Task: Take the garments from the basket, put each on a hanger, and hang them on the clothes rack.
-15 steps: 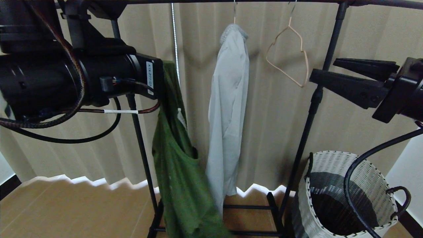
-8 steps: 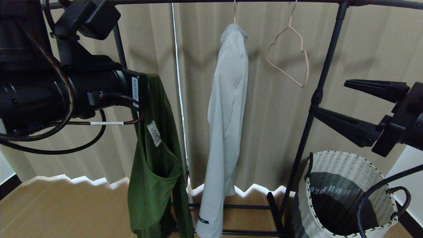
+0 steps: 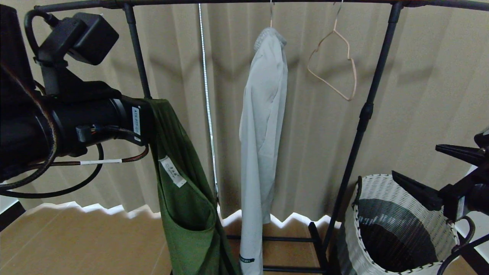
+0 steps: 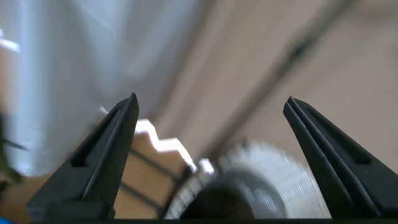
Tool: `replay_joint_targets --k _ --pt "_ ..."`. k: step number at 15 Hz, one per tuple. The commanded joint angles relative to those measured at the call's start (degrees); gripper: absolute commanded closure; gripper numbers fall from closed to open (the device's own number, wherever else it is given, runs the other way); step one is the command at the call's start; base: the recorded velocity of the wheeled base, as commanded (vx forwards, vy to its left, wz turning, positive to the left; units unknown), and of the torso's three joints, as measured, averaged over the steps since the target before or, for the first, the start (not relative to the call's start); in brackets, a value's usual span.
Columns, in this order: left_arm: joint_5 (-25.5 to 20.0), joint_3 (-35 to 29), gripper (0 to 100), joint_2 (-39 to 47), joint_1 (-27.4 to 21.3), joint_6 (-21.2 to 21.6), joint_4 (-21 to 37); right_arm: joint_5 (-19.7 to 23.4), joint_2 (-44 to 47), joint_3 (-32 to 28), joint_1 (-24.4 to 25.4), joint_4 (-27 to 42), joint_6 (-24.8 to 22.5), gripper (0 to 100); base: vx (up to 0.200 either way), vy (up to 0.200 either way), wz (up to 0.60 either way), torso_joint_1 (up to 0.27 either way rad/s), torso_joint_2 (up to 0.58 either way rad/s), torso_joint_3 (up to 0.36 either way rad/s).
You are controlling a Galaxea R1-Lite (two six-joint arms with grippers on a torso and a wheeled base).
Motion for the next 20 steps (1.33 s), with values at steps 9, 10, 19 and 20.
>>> replay_joint_targets --k 9,10,19,20 --pt "-0.1 0.9 100 -1.4 0.1 0.0 -0.1 -0.1 -3.7 6.5 -4.9 -0.4 -0.3 0 0.000 0.000 0.00 0.000 0.00 0.000" --pt "-0.1 1.2 100 -1.6 0.1 0.0 -0.1 -0.1 -4.0 6.7 -4.9 -0.4 -0.3 0 0.000 0.000 0.00 0.000 0.00 0.000" --pt "-0.3 12.3 100 -7.0 4.8 0.2 -0.6 -0.1 -5.6 7.4 -7.2 -0.4 -0.3 0 0.000 0.000 0.00 0.036 -0.09 -0.092" --pt "-0.3 12.8 100 -7.3 5.2 0.2 -0.6 -0.1 -5.6 7.4 -7.2 -0.4 -0.3 0 0.000 0.000 0.00 0.066 -0.33 -0.286"
